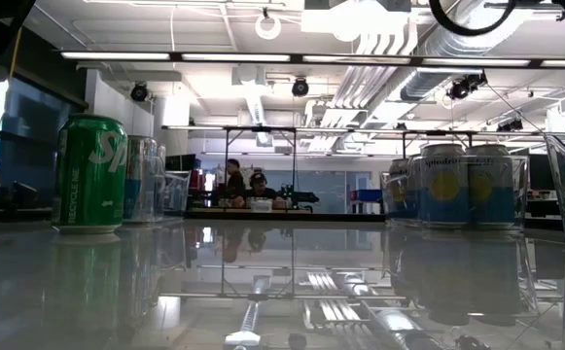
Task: Sort soda cans
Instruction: Put the green soda can into the bottom transparent bin
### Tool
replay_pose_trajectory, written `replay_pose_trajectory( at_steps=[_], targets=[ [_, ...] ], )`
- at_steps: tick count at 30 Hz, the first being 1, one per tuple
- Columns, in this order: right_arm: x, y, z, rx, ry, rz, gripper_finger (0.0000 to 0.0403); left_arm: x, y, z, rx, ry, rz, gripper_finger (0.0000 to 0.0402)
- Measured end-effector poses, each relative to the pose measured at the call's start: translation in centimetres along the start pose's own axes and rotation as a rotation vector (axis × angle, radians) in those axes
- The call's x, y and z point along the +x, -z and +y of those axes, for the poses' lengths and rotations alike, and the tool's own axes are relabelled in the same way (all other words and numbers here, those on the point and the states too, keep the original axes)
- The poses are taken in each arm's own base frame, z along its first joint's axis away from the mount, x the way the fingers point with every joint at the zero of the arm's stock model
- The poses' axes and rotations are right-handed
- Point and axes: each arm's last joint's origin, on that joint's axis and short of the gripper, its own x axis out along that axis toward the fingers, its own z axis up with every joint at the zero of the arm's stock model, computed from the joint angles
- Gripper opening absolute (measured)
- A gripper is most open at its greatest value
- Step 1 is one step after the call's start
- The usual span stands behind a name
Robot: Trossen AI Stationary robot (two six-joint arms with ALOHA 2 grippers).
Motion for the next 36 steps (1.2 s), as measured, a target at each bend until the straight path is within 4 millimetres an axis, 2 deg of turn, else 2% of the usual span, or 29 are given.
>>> replay_pose_trajectory(
  at_steps=[16, 25, 36],
  targets=[
    [0.1, 0.0, -0.4, 0.013, 0.051, 0.010, 0.0335, -0.1, 0.0, -0.1, -0.002, 0.019, 0.005, 0.0174],
    [2.8, -0.1, -0.4, -0.038, 0.047, 0.087, 0.0335, -0.1, 0.0, -0.1, -0.001, 0.019, 0.005, 0.0174],
    [3.3, -0.3, -0.2, -0.097, 0.020, 0.079, 0.0319, -0.1, 0.0, -0.1, -0.001, 0.019, 0.004, 0.0174]
  ],
)
